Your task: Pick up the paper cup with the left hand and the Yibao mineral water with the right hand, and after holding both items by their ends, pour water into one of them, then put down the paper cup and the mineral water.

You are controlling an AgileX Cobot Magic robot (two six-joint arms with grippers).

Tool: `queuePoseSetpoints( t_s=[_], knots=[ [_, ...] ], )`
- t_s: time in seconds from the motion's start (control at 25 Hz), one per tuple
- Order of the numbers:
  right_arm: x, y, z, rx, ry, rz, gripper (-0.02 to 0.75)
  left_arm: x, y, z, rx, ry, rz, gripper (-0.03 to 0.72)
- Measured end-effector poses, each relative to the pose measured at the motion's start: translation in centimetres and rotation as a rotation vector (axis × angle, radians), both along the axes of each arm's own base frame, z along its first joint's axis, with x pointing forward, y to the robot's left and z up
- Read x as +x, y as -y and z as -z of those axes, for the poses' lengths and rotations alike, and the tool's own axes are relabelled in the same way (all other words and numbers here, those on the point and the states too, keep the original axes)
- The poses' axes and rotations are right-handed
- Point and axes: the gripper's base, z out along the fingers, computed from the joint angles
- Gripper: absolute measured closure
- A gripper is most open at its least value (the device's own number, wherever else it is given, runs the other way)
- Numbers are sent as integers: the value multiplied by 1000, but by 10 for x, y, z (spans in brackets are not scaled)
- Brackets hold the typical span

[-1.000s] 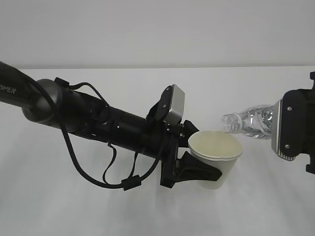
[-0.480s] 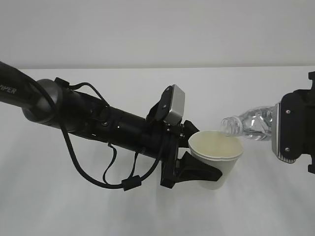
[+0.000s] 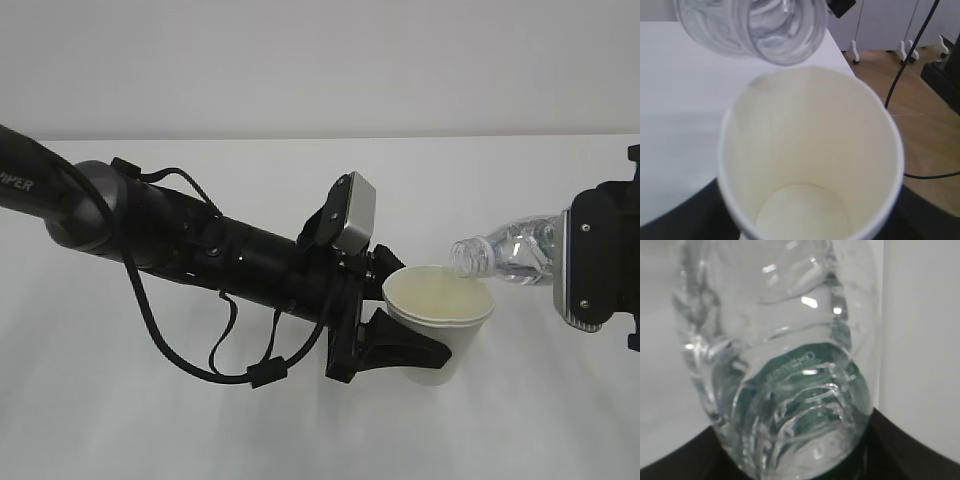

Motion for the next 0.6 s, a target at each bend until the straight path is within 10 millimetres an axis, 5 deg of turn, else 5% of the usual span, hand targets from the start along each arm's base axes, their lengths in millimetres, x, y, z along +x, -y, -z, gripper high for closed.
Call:
queuePoseSetpoints(
  t_s=[0.6],
  knots=[
    [0, 1, 0, -36, 8, -16, 306, 0, 0, 0, 0, 0, 0, 207]
  ],
)
